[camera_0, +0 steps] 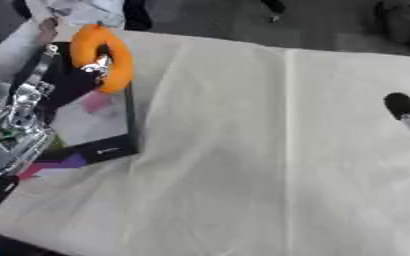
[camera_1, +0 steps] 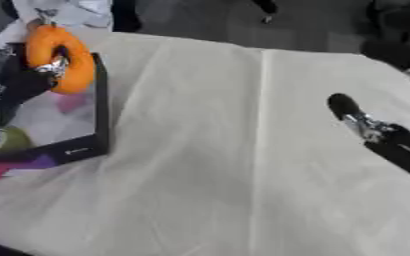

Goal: Pick up the objects with one hand, pass them to the other hand, and then place them into the box on the other side of the table.

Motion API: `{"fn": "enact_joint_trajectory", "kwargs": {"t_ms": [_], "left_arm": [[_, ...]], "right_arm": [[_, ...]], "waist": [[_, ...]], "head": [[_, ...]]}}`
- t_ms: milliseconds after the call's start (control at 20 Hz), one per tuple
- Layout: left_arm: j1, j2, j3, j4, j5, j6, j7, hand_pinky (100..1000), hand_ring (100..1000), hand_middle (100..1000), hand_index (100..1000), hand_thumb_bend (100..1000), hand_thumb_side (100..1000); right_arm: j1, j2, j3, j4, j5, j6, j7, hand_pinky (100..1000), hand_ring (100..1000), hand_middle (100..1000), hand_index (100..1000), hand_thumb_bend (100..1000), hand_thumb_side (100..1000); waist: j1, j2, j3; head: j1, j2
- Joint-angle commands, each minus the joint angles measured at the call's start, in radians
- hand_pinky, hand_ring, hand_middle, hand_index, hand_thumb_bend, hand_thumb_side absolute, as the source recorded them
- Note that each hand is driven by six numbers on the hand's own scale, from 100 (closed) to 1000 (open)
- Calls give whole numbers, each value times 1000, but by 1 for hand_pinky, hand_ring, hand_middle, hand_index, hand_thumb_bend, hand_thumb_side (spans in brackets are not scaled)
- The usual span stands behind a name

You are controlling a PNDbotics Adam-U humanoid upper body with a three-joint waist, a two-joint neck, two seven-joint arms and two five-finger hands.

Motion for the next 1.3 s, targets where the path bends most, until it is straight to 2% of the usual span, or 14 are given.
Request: {"fn": "enact_joint_trajectory", "kwargs": {"t_ms": [50, 150, 350, 400, 600, 750, 800, 850, 1000, 1300], "left_arm": [[0, 49, 40, 55, -35, 12, 14, 724, 469, 286, 360, 100, 234], [3, 50, 47, 97, -63, 34, 14, 727, 485, 298, 373, 100, 219], [12, 48, 60, 165, -121, 75, -5, 755, 524, 374, 455, 100, 138], [16, 48, 62, 177, -135, 82, -16, 786, 569, 448, 533, 100, 100], [31, 47, 68, 207, -210, 110, -90, 879, 761, 641, 750, 100, 100], [39, 50, 77, 221, -282, 136, -133, 927, 827, 719, 829, 385, 399], [41, 52, 81, 225, -310, 147, -143, 941, 836, 730, 843, 460, 471], [42, 52, 84, 227, -333, 158, -152, 945, 839, 735, 848, 487, 492], [47, 51, 98, 229, -380, 180, -173, 947, 841, 740, 856, 521, 555], [57, 49, 131, 185, -378, 178, -155, 925, 816, 749, 856, 443, 645]], "right_arm": [[5, -42, -42, -20, 7, 29, -8, 804, 751, 723, 719, 575, 100], [17, -49, -60, -20, 10, 45, -14, 804, 751, 722, 719, 579, 100], [35, -56, -99, -20, 19, 79, -34, 804, 753, 722, 718, 588, 100], [37, -57, -108, -20, 22, 86, -39, 805, 754, 722, 718, 592, 100], [48, -60, -139, -20, 35, 113, -59, 804, 755, 722, 718, 598, 100], [52, -61, -155, -20, 40, 127, -75, 804, 755, 722, 717, 601, 100], [53, -62, -161, -20, 41, 131, -81, 804, 755, 722, 717, 601, 100], [54, -62, -167, -20, 41, 135, -86, 803, 755, 722, 717, 600, 100], [56, -61, -180, -20, 41, 145, -104, 802, 754, 721, 717, 600, 106], [75, -62, -205, -20, 47, 168, -126, 801, 753, 721, 718, 600, 114]], "waist": [[1, -18, 2], [-2, -18, 2], [-5, -18, 0], [-5, -17, 0], [-4, -16, -2], [-3, -17, -4], [-2, -17, -5], [-2, -18, -5], [-2, -19, -7], [-1, -20, -10]], "head": [[21, -16], [27, -20], [36, -24], [38, -25], [40, -26], [41, -23], [40, -24], [38, -24], [34, -24], [-12, -16]]}}
